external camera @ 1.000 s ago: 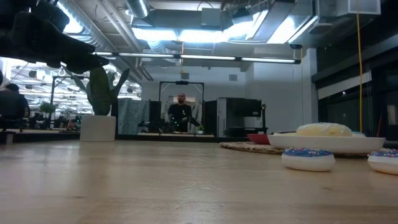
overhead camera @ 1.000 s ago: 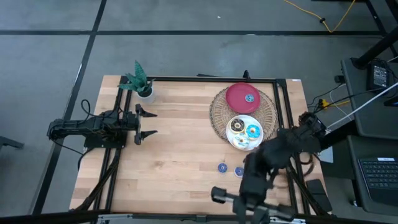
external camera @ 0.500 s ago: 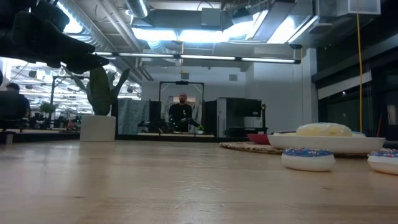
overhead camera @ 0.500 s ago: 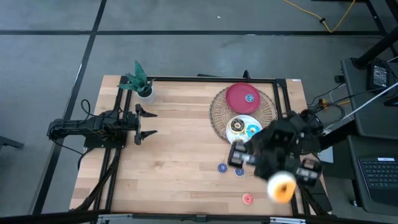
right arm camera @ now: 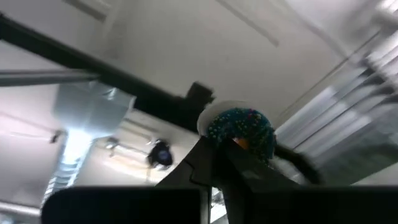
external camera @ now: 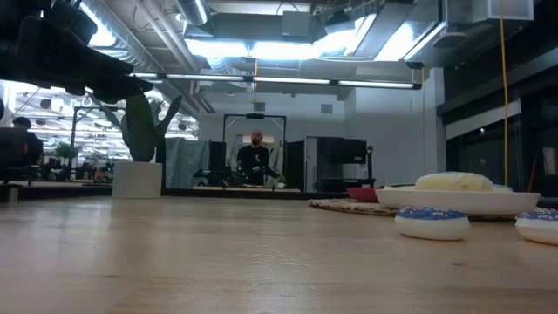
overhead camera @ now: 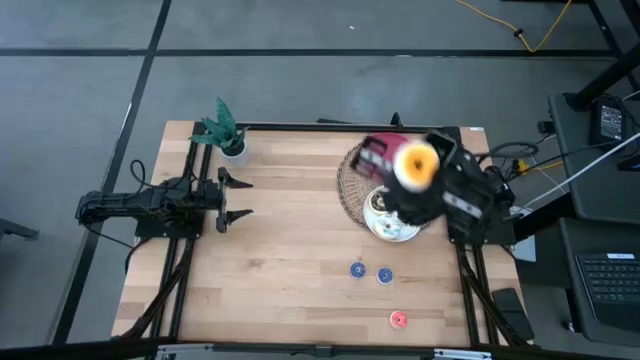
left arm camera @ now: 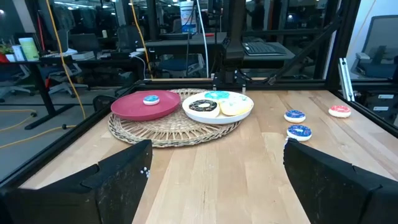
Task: Pick & Place donuts
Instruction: Put the small blue donut on the red plate
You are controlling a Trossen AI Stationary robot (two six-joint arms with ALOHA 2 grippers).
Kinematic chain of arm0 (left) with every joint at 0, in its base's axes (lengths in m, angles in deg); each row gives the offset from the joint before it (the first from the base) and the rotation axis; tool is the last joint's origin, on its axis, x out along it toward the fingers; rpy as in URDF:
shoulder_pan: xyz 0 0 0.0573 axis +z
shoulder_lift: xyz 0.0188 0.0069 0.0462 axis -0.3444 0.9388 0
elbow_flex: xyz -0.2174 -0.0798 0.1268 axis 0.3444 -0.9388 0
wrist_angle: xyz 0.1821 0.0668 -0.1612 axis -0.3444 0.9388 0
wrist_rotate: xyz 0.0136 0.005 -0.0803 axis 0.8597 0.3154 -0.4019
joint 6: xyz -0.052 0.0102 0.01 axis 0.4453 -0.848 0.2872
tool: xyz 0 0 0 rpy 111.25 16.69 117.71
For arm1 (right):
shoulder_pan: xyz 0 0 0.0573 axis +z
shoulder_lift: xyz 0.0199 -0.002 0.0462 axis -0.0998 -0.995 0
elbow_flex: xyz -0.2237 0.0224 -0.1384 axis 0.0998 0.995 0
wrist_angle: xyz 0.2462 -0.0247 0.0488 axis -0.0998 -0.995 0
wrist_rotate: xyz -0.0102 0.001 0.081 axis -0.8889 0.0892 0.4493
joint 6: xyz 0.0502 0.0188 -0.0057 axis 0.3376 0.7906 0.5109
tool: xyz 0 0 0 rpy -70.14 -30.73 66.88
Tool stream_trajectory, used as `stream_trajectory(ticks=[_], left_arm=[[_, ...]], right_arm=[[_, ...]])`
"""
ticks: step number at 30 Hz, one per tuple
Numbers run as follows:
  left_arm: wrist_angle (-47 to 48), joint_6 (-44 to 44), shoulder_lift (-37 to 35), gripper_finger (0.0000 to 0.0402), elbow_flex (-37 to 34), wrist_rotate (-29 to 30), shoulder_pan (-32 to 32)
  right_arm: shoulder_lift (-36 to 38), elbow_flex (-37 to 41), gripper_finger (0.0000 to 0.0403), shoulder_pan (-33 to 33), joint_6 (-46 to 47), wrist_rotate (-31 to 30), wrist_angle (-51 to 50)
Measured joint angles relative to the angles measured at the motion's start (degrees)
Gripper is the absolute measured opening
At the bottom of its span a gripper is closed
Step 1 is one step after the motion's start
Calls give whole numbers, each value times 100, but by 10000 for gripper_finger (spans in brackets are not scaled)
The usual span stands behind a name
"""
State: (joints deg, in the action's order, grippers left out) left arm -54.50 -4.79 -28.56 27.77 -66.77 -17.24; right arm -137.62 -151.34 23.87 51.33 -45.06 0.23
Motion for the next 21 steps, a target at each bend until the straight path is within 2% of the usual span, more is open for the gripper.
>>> stream_trajectory(ticks=[5,10,15,21], left_arm=[[-1,0,0,354,0,0,-1],[-1,0,0,353,-1,0,0],[0,0,0,354,0,0,-1],[0,0,0,353,-1,-2,1]], right_arm=[[0,0,17,-355,-307,-1015,-36],[0,2,16,-642,-1065,-1997,-469],[2,2,15,-929,-1928,-2844,-1310],[0,2,15,-1390,-2412,-3378,-2648]])
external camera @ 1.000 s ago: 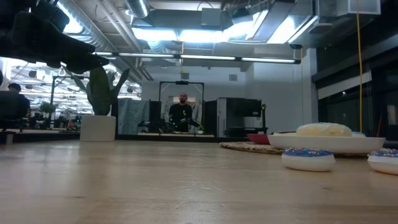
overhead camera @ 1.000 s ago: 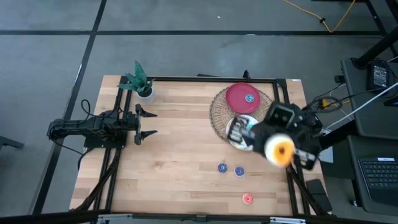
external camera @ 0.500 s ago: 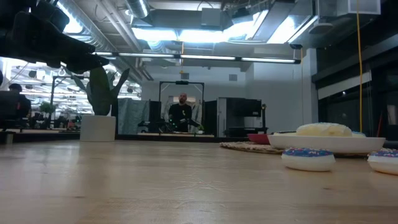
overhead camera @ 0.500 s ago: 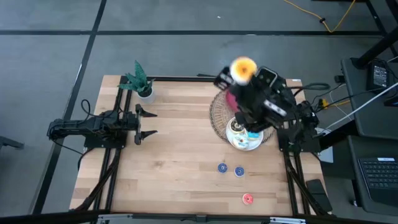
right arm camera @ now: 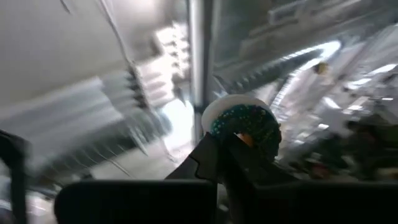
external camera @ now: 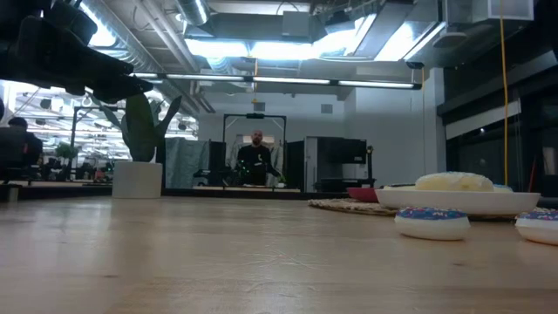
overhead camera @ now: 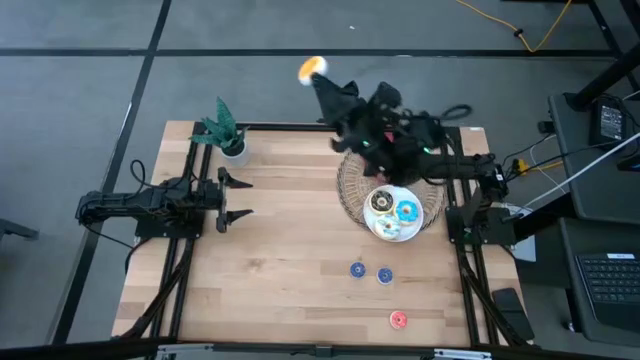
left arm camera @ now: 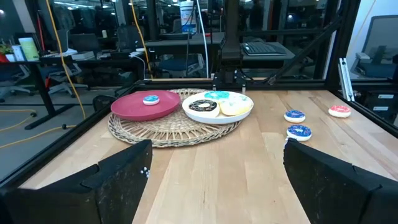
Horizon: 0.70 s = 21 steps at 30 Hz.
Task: Pick & Place donuts
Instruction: Put the small blue donut on the red plate
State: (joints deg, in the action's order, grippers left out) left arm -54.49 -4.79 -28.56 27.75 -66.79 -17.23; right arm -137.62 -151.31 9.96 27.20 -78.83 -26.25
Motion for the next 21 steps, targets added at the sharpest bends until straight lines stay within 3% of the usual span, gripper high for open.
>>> stream_trajectory(ticks=[14,21], left_arm=[[-1,0,0,353,2,0,-2],[-1,0,1,354,0,-2,-2]], right_arm=[[0,0,14,-1048,-543,-850,-2823],[0,0,14,-1581,-721,-652,-4213]])
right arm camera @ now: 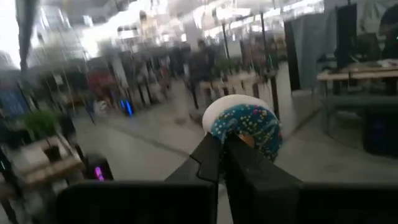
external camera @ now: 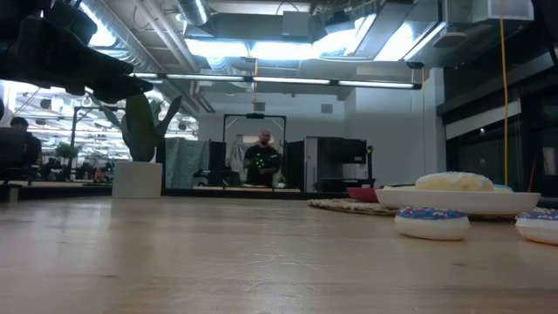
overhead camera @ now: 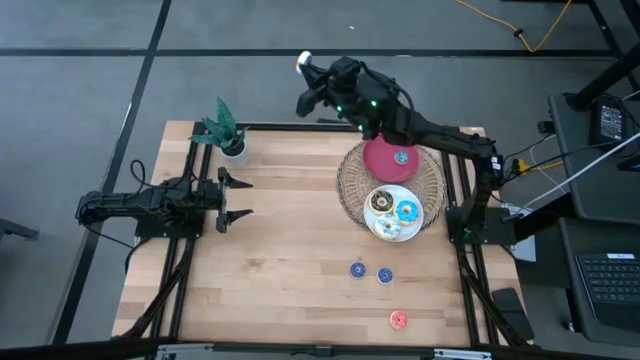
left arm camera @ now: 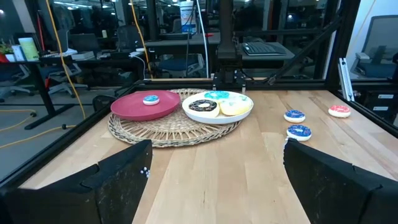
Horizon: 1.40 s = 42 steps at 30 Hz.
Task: Pick & Place donuts
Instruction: Put the small blue donut on the red plate
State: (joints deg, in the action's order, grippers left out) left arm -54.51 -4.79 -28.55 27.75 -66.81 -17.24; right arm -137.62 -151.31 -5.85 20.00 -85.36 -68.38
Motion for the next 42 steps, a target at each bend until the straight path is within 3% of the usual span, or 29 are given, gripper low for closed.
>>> stream_trajectory(ticks=[9,20,29,42], left_arm=[[0,0,-1,354,0,0,0],[1,0,-1,353,0,0,-1],[1,0,-1,353,2,0,1],[1,0,-1,354,2,2,0]], right_arm=[[0,0,14,-611,-167,1193,-1356],[0,43,14,-932,-1197,2733,-3269],[0,680,14,-958,-2194,3295,-3986],[-7,2286,14,-830,-3422,3292,-4450]])
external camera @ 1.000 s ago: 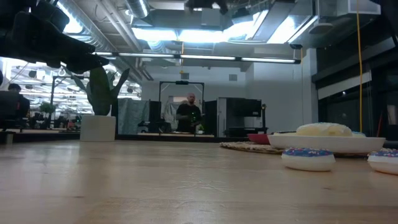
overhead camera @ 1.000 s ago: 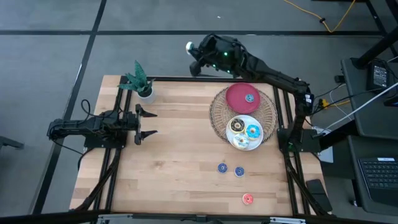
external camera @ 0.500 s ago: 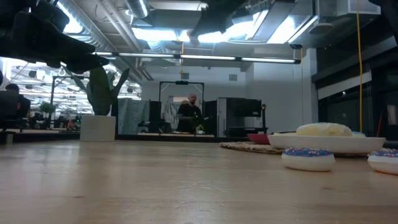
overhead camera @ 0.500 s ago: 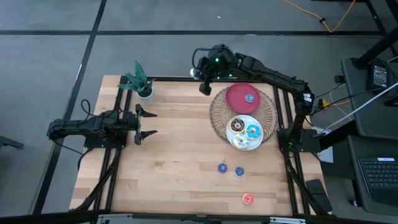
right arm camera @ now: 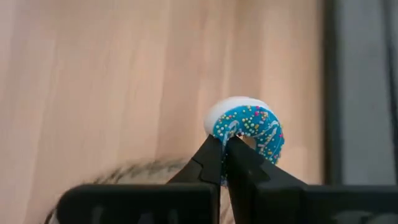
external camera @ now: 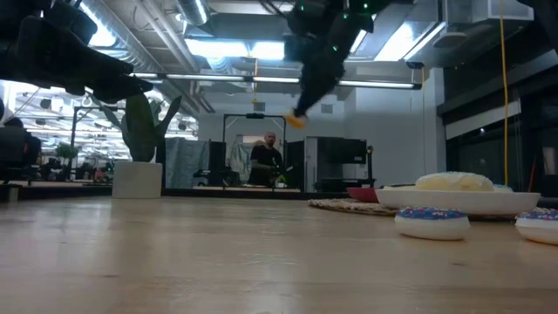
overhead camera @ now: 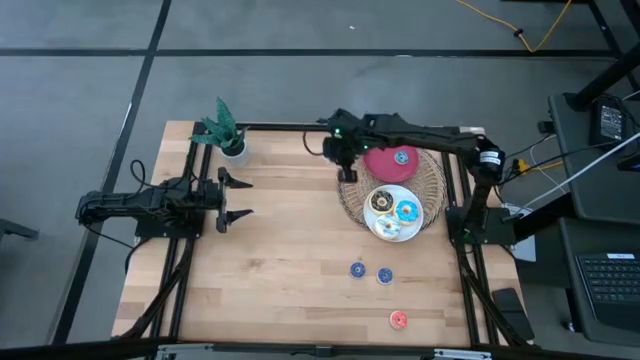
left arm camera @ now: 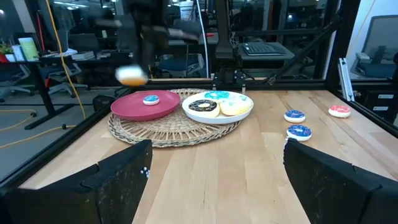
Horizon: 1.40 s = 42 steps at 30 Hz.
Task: Pick & Place donuts
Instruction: Put the small blue donut on the red plate
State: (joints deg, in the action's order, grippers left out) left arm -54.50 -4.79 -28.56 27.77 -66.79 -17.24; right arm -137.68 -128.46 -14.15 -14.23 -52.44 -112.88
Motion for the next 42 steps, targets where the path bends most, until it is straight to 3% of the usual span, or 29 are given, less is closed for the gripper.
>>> stream_trajectory(ticks=[16,42], left_arm=[[0,0,0,353,-1,0,0],[0,0,0,353,-2,-2,-1]], right_arm=[[-2,1193,14,-432,-16,-74,-236],[-326,1214,14,-2140,15,-309,-371]])
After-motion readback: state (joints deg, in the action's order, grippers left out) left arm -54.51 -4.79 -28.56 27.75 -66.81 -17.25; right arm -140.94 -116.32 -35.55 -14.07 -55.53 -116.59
